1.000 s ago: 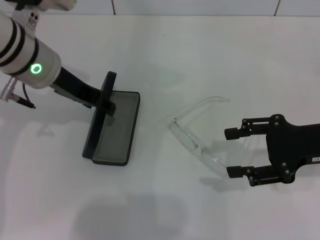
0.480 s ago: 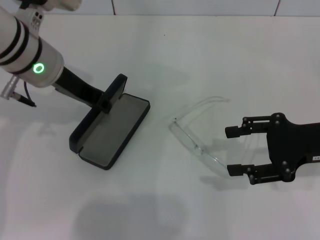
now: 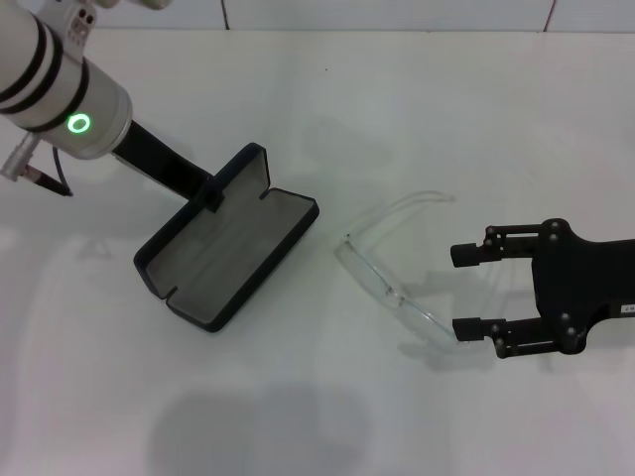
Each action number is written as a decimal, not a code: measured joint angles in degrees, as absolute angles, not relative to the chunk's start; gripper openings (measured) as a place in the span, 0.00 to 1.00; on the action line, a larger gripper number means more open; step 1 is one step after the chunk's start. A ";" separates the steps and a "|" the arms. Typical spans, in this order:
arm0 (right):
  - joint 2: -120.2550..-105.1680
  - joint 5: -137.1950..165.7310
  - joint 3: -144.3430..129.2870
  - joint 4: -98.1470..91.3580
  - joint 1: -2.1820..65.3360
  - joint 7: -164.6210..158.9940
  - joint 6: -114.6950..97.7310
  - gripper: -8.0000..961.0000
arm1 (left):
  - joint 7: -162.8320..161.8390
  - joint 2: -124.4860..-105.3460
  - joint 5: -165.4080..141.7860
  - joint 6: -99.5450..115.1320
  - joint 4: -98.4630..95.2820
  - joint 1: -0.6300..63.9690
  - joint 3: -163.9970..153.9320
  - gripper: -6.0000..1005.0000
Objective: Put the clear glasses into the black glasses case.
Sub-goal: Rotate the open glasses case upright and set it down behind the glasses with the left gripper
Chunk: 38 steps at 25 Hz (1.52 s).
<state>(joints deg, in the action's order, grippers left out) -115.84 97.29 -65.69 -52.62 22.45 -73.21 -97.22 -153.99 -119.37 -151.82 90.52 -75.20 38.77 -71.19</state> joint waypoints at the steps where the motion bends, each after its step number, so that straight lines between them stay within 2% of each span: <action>1: -115.83 97.29 -65.66 -52.58 22.43 -73.21 -97.21 0.73 | -153.75 -119.37 -151.82 90.49 -75.21 38.84 -71.19 0.23; 7: -115.84 96.60 -65.58 -51.93 22.24 -73.16 -97.20 0.73 | -147.26 -119.38 -151.78 88.69 -77.42 39.19 -71.19 0.22; 22: -115.93 89.11 -66.11 -43.34 21.75 -69.34 -98.93 0.73 | -101.52 -119.54 -141.36 69.86 -75.39 38.79 -76.54 0.22; 38: -116.03 86.55 -68.38 -41.39 22.11 -67.90 -99.40 0.73 | -104.16 -119.81 -148.90 57.49 -65.26 41.98 -86.83 0.22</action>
<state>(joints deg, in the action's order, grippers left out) -116.03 86.55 -68.38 -41.39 22.11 -67.90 -99.40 -104.16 -119.81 -148.90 57.49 -65.26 41.98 -86.83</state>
